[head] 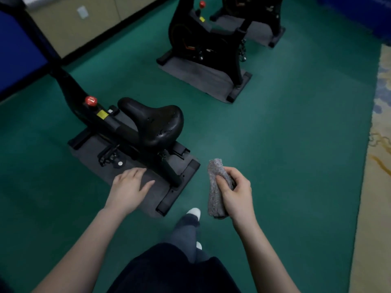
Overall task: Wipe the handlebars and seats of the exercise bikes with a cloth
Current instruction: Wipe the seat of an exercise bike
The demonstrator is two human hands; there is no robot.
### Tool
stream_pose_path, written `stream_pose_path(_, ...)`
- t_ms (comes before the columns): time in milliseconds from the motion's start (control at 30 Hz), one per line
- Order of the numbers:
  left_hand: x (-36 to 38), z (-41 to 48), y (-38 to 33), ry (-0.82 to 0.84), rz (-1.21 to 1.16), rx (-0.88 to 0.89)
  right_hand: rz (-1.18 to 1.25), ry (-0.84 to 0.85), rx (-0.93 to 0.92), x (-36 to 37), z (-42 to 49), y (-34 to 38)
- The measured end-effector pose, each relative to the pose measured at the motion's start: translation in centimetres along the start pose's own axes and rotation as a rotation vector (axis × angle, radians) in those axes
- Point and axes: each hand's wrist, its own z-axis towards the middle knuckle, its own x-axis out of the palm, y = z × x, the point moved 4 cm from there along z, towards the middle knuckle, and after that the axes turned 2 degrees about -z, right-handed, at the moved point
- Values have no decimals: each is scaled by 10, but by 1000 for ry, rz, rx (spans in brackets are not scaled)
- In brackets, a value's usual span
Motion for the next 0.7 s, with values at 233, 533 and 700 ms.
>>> stream_pose_path(233,19,26,-1,32,-170,-183,-55,117,-37,3,55,4)
stream_pose_path(533,30,72,10,4,-419,-427,-158,304,-88,29,143,22)
stream_pose_path(700,26,84,14,-45,-487,-468,-194,396,-67,48,170,26)
